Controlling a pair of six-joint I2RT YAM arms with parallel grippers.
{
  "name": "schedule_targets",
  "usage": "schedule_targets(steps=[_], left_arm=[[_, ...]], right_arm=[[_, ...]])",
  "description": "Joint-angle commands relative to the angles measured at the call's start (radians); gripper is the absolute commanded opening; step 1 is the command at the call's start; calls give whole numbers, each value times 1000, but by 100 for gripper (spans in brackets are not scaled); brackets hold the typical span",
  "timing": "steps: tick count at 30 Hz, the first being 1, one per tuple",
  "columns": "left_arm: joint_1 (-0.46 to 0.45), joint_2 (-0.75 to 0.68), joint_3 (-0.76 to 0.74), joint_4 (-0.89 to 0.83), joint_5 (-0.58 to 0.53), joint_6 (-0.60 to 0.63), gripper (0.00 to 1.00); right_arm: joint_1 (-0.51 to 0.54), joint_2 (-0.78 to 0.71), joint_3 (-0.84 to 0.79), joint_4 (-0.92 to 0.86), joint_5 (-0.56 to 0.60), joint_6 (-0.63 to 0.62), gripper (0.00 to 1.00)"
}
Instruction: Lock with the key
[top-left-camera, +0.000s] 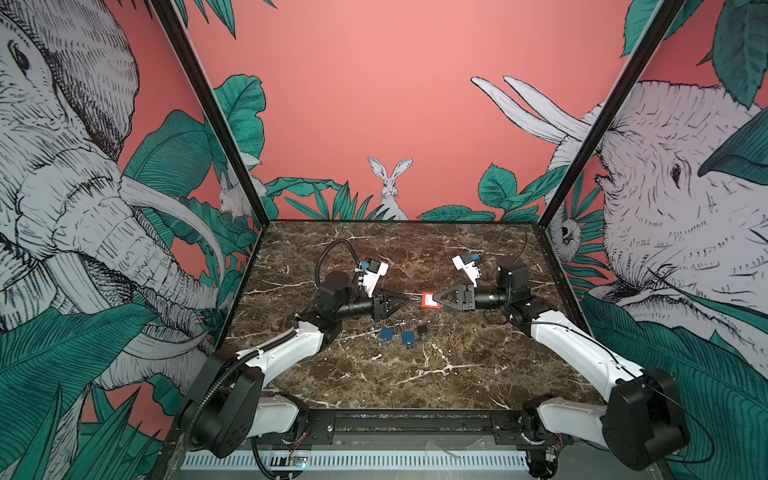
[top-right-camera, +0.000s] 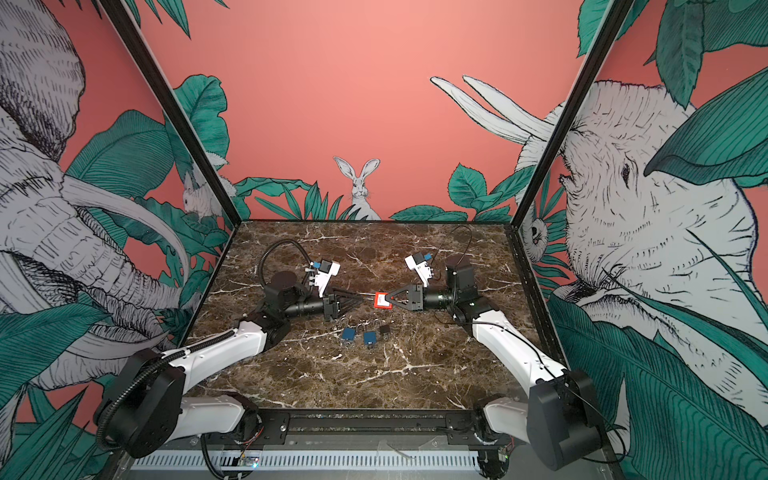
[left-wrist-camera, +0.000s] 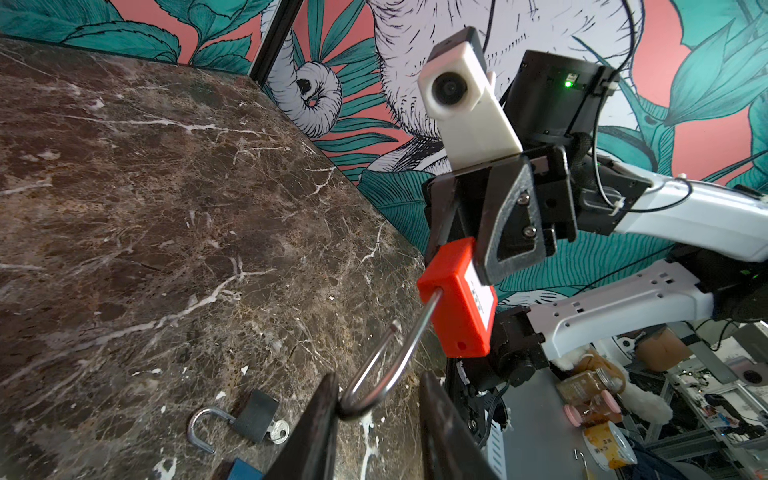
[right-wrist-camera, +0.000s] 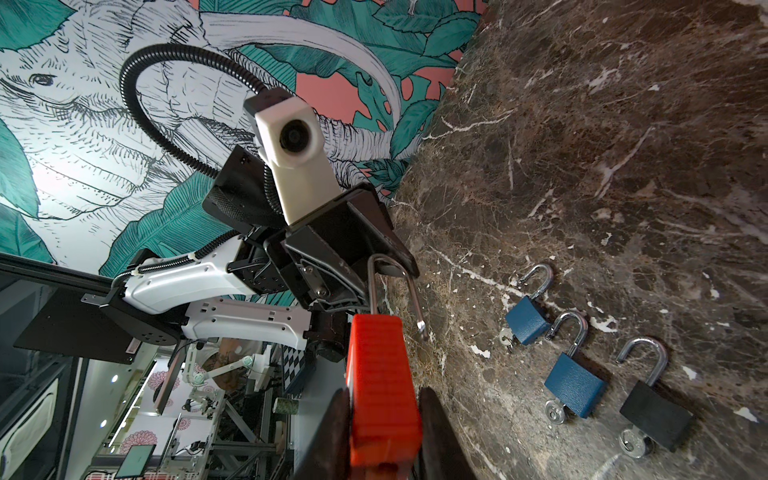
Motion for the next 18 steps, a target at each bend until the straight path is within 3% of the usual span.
schedule_targets(steps=[1, 14, 18], left_arm=[[-4, -7, 32, 53, 26, -26, 31], [-4, -46, 37, 75, 42, -81, 16], [-5, -65, 37, 75, 42, -100, 3]], right_arm=[[7, -7, 2, 50, -3, -32, 0], [9, 15, -5, 81, -10, -61, 0], [9, 11, -20, 129, -16, -49, 0]])
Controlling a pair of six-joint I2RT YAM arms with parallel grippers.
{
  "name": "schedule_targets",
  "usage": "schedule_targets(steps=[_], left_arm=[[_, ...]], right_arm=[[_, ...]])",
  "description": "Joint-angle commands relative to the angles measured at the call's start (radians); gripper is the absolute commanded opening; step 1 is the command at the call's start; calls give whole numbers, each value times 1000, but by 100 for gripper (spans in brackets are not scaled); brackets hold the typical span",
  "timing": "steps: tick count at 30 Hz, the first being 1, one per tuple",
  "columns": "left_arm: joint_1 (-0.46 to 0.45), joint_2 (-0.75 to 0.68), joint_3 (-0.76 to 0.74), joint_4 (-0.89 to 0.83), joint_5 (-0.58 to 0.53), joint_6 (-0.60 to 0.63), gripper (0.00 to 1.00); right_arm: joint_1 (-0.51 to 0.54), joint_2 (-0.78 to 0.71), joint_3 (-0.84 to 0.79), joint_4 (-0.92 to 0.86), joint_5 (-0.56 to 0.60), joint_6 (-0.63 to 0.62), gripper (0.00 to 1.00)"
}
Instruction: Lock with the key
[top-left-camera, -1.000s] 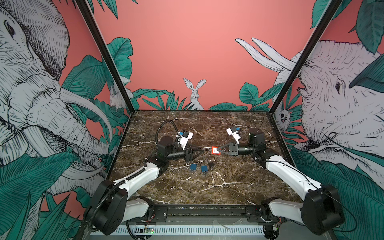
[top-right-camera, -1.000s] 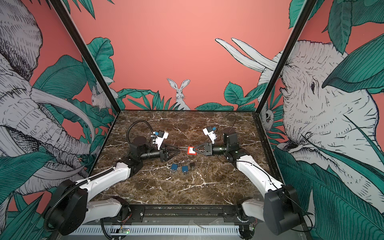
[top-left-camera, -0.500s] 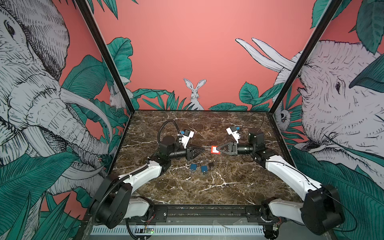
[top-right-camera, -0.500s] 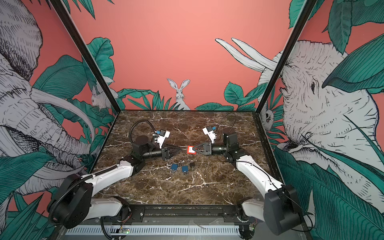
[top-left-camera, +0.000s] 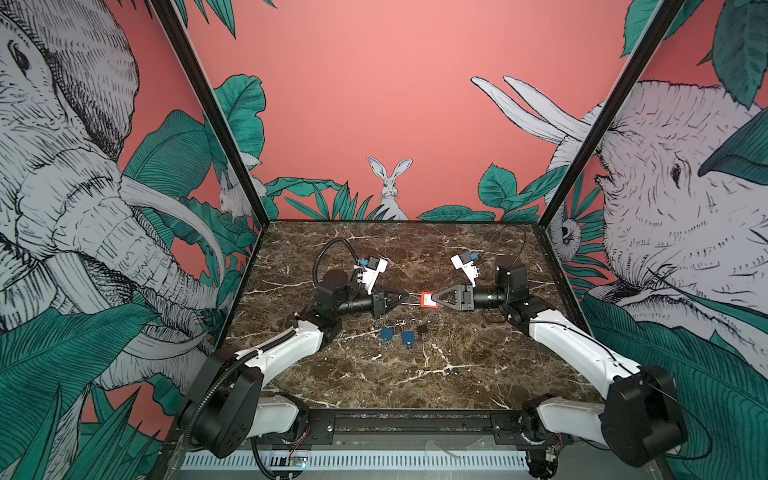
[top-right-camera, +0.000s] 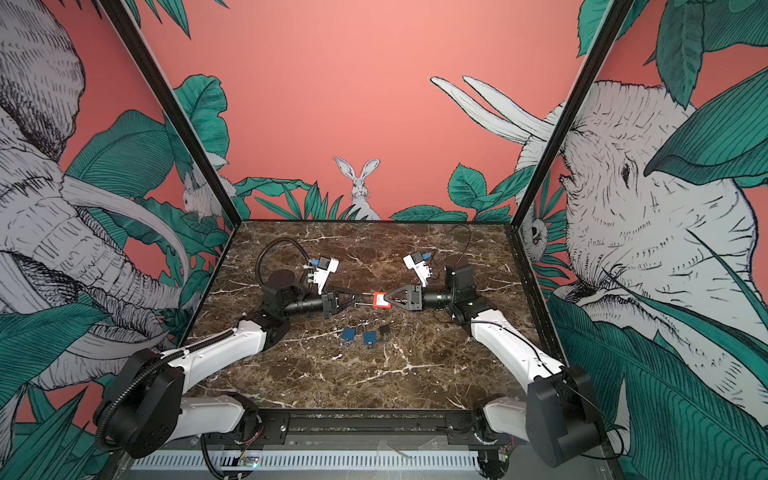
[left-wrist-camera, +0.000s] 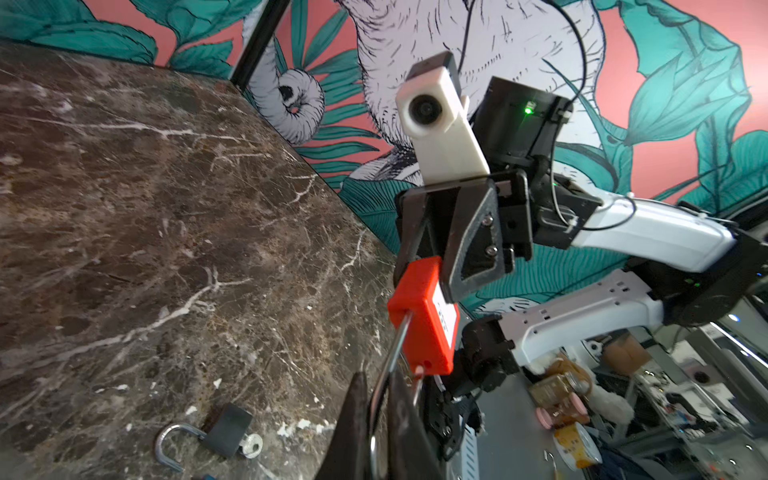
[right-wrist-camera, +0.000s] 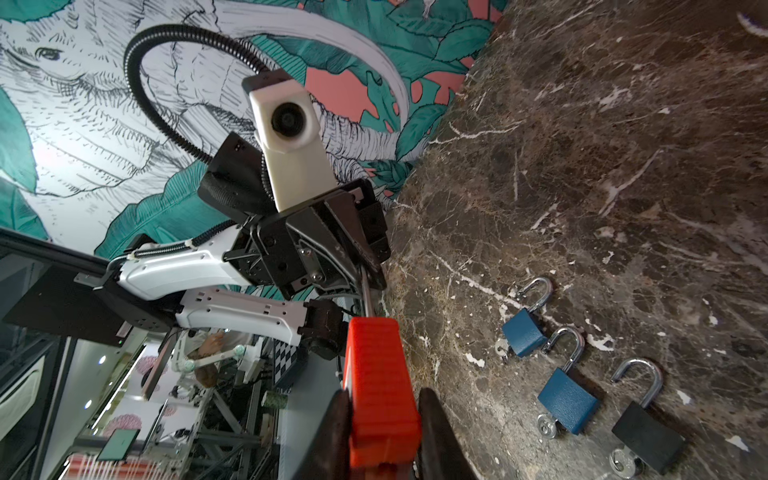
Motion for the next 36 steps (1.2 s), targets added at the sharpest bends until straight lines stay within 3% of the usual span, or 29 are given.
schedule_targets(steps=[1, 17, 23, 36], left_arm=[[-6, -55, 24, 30, -6, -14, 0], [-10, -119, -1, 28, -32, -39, 0], [-12, -124, -11, 39, -36, -40, 0], [-28, -114, -19, 46, -38, -20, 0]], right_arm=[[11, -4, -18, 93, 5, -1, 0], [23, -39, -83, 299, 23, 27, 0], [44, -60, -97, 302, 74, -20, 0], [91, 4, -82, 349, 119, 13, 0]])
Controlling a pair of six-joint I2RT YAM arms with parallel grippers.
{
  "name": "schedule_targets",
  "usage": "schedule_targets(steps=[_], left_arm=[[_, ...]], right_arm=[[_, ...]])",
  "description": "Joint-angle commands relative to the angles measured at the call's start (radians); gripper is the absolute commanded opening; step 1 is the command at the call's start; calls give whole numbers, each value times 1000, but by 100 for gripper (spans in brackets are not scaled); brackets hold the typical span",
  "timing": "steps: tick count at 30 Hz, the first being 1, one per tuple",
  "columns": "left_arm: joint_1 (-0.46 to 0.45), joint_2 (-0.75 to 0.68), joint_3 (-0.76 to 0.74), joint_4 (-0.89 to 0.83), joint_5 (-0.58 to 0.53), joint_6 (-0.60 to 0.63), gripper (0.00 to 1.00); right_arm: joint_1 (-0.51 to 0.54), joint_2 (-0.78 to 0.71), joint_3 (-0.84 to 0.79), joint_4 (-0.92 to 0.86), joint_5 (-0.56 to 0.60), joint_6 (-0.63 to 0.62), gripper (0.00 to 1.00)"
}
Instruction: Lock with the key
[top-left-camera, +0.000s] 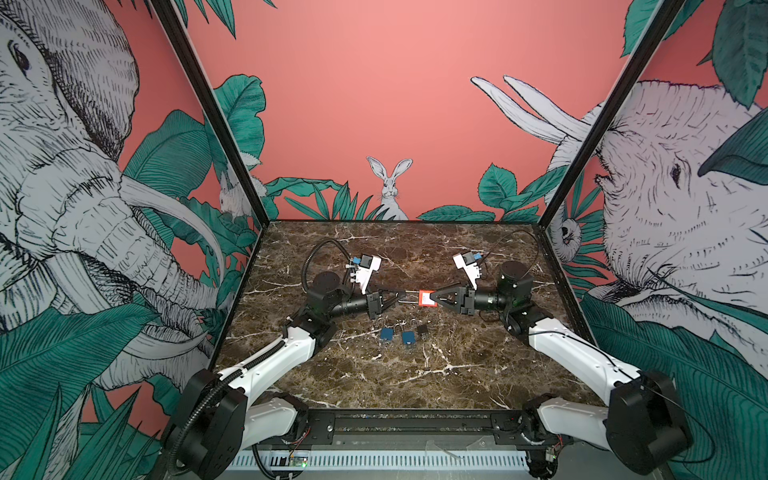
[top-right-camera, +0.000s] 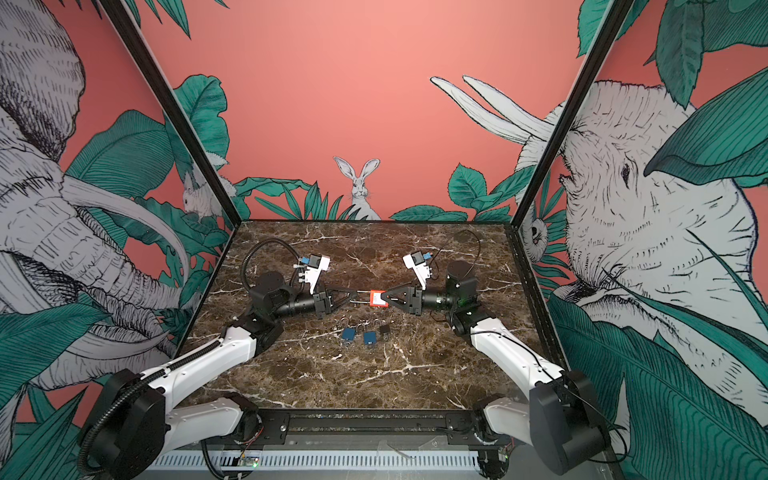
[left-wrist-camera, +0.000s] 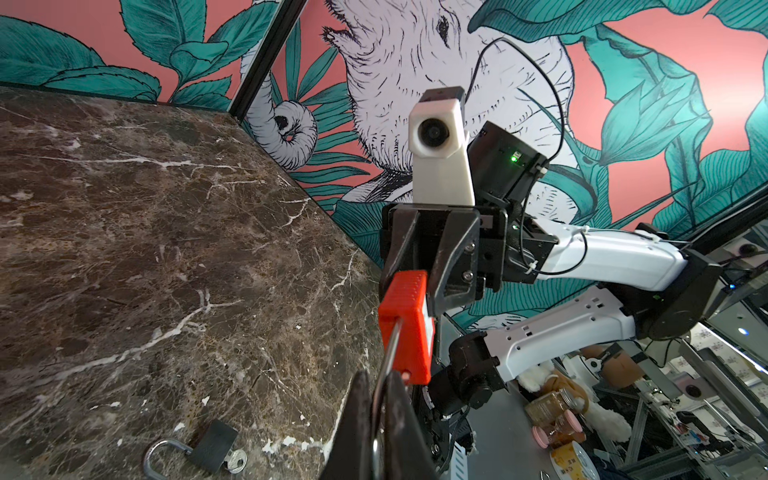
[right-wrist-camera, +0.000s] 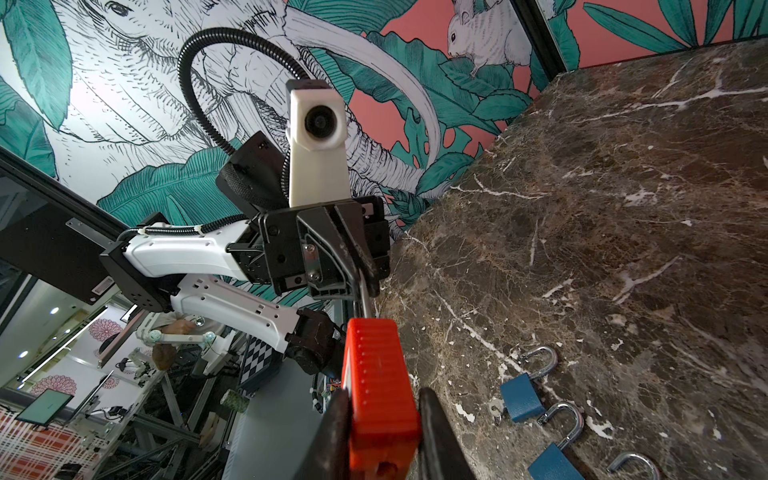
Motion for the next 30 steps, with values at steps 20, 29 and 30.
schedule_targets(steps=[20, 29, 30], left_arm=[[-58, -28, -9, 54, 117, 130, 0], [-94, -52, -1, 38, 127, 177, 0], [-96, -56, -1, 32, 118, 182, 0]], right_arm=[[64, 52, 65, -43, 50, -38, 0], [63, 112, 80, 64, 43, 92, 0], [65, 127, 84, 88, 42, 129, 0]])
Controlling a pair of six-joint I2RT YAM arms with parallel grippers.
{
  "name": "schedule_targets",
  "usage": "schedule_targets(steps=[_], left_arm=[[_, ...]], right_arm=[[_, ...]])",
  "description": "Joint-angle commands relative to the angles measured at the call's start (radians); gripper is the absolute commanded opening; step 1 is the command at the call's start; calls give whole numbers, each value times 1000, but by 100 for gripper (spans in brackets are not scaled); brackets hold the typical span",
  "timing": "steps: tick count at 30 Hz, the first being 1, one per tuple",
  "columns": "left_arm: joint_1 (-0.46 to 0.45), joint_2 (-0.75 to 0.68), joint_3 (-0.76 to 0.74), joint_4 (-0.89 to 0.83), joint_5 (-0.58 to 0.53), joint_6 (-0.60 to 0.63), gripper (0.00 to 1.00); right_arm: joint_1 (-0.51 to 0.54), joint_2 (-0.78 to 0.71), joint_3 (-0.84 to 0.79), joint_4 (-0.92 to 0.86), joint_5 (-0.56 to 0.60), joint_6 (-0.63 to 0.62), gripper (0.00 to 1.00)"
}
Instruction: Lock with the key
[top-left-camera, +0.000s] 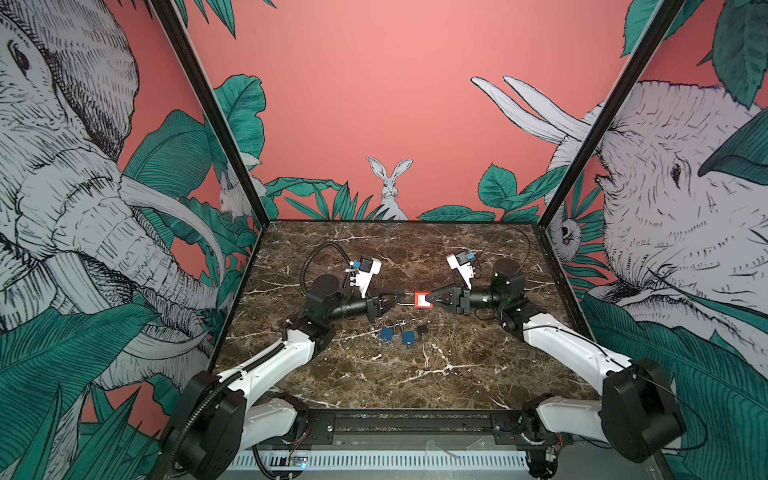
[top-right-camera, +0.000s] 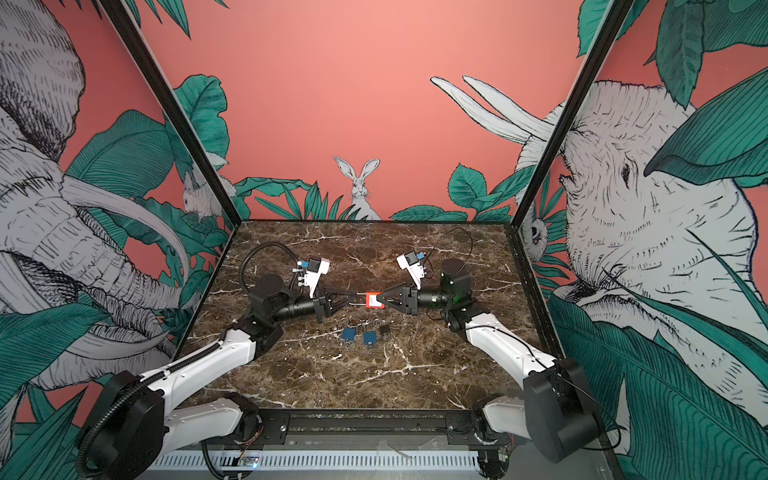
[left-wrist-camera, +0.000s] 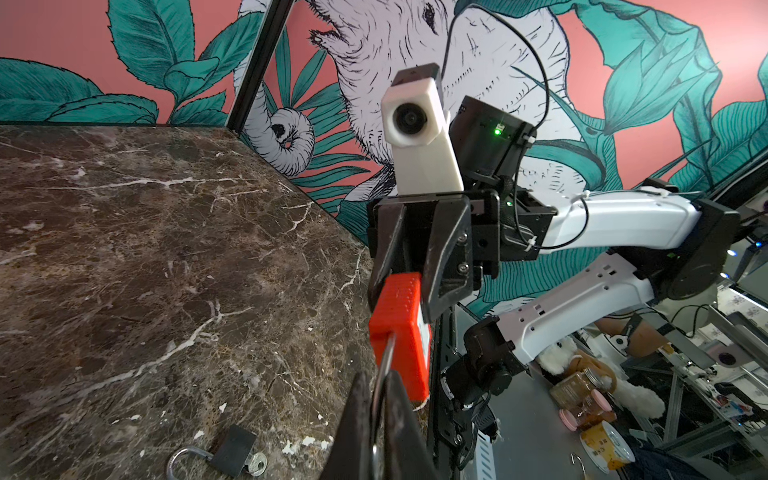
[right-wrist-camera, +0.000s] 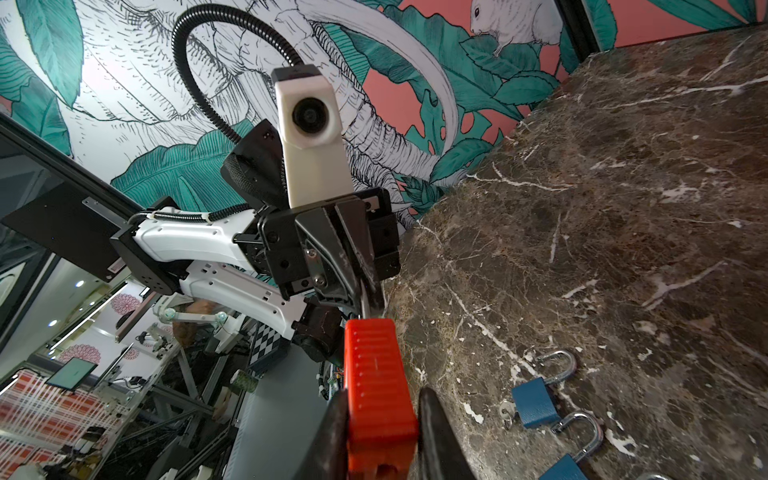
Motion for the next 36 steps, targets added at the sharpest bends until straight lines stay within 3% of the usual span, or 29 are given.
schedule_targets(steps=[1, 5, 9, 11, 15, 19, 36], left_arm=[[-73, -36, 27, 19, 106, 75, 0], [-73, -30, 41, 3, 79, 76, 0], [-73, -34, 84, -156, -25, 140, 0], [-64, -33, 81, -155, -55, 140, 12], [-14, -20, 74, -116, -87, 104, 47], [39, -17, 42, -59, -112, 82, 63], [48, 163, 71, 137, 11, -88, 58]], right_arm=[[27, 59, 38, 101, 92, 145, 0], [29, 50, 39, 62, 102, 113, 0], [16, 43, 35, 7, 114, 106, 0], [4, 36, 25, -19, 121, 104, 0], [-29, 16, -5, -78, 145, 118, 0], [-46, 4, -35, -92, 163, 125, 0], [-46, -23, -60, 105, 128, 237, 0]])
